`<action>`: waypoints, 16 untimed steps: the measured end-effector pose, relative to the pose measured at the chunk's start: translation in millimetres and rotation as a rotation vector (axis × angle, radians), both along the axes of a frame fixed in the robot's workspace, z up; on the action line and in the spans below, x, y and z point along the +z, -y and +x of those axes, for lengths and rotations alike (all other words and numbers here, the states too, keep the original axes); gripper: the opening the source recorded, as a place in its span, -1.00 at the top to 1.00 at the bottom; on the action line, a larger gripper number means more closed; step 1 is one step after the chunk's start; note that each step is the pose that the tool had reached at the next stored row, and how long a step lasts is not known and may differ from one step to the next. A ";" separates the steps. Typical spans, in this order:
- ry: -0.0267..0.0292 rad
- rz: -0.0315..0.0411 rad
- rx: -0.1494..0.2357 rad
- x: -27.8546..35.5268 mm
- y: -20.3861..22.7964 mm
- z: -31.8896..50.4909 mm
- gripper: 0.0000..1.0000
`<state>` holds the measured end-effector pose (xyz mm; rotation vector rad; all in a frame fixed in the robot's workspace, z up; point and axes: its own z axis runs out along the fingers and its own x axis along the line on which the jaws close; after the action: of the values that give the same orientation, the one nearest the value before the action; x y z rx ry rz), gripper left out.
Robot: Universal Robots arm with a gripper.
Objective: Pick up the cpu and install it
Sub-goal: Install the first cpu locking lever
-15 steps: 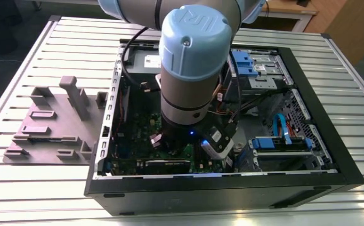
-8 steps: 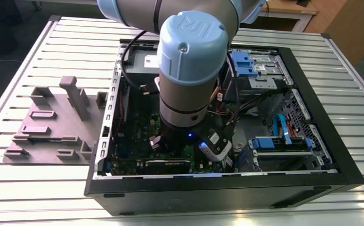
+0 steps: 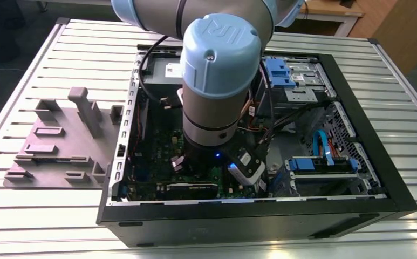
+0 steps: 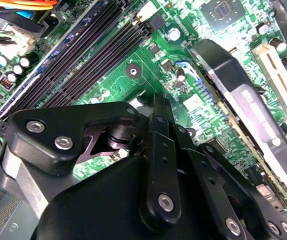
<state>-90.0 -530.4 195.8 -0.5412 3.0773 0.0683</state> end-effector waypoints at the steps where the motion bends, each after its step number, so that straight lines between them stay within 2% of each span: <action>1: -0.0001 -0.0001 0.000 0.2 -0.3 0.1 0.80; 6: -0.0003 0.0002 0.000 2.2 -1.5 0.9 0.80; 11: -0.0002 0.0122 0.000 2.2 -1.6 5.3 0.80; 16: -0.0003 0.0202 0.000 3.8 -1.6 9.3 0.80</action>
<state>-80.8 -528.8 199.6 -0.5403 3.0734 0.0993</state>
